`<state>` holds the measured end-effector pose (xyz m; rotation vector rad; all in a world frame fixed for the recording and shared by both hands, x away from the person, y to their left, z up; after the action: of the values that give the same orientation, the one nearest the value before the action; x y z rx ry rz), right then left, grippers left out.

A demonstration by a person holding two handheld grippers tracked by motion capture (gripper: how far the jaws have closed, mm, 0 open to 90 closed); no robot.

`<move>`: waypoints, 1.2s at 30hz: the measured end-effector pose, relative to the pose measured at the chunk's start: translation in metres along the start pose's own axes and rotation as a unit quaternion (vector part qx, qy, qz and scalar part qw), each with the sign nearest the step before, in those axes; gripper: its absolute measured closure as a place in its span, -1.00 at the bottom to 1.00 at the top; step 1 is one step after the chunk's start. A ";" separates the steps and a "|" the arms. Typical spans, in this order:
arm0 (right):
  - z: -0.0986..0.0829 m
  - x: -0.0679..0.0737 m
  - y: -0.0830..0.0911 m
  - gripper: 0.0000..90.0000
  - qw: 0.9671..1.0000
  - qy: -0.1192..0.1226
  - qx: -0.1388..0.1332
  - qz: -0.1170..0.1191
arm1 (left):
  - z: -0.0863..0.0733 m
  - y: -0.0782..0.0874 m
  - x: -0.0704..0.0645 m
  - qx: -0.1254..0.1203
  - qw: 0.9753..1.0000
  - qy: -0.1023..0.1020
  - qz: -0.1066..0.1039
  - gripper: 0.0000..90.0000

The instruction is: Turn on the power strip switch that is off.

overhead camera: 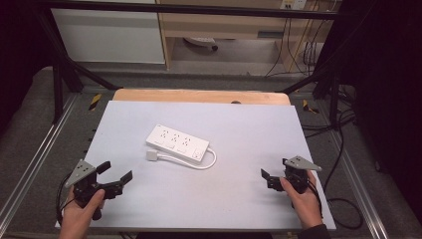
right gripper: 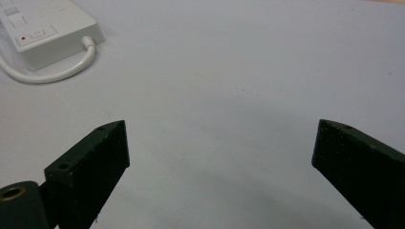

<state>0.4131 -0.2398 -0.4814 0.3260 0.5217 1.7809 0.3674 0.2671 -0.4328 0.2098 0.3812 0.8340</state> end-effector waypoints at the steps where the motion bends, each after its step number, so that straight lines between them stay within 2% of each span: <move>1: 0.000 0.001 0.000 -0.86 1.000 -0.001 0.002 0.000 | 0.000 -0.001 -0.001 0.001 1.000 0.001 0.000 -0.85; 10: -0.001 0.004 -0.001 -0.86 1.000 0.007 0.005 0.004 | 0.004 -0.007 -0.004 0.007 1.000 -0.006 0.001 -0.85; 14: -0.001 0.004 -0.001 -0.84 1.000 0.012 0.007 0.009 | 0.010 -0.014 -0.004 0.009 1.000 0.001 -0.003 -0.85; 20: 0.000 0.007 -0.002 -0.83 1.000 0.016 0.009 0.016 | 0.033 -0.029 -0.007 0.000 1.000 -0.009 -0.009 -0.82; 24: -0.002 0.008 -0.001 -0.79 0.999 0.001 0.014 0.030 | 0.045 -0.033 -0.006 -0.003 1.000 -0.013 -0.013 -0.82; 27: -0.002 0.009 -0.001 -0.81 0.999 0.005 0.014 0.030 | 0.053 -0.033 -0.006 -0.007 1.000 -0.017 -0.014 -0.84; 29: -0.001 0.008 0.000 -0.82 1.000 0.004 0.011 0.024 | 0.058 -0.033 -0.006 -0.010 1.000 -0.013 -0.018 -0.85; 36: 0.001 0.007 0.000 -0.88 1.000 -0.001 0.006 0.014 | 0.068 -0.040 -0.006 -0.006 1.000 -0.013 -0.023 -0.87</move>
<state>0.4111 -0.2328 -0.4811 0.3451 0.5279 1.8055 0.4184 0.2343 -0.3820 0.2003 0.3566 0.7868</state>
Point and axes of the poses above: each handheld gripper's, and its own axes: y roughly backward along the jaws, z roughly out of its top, x roughly to its left, the point moved 7 cm from there along -y, roughly forward along the jaws, and after that the axes turned 12 degrees about -z, right-handed, at the moved point
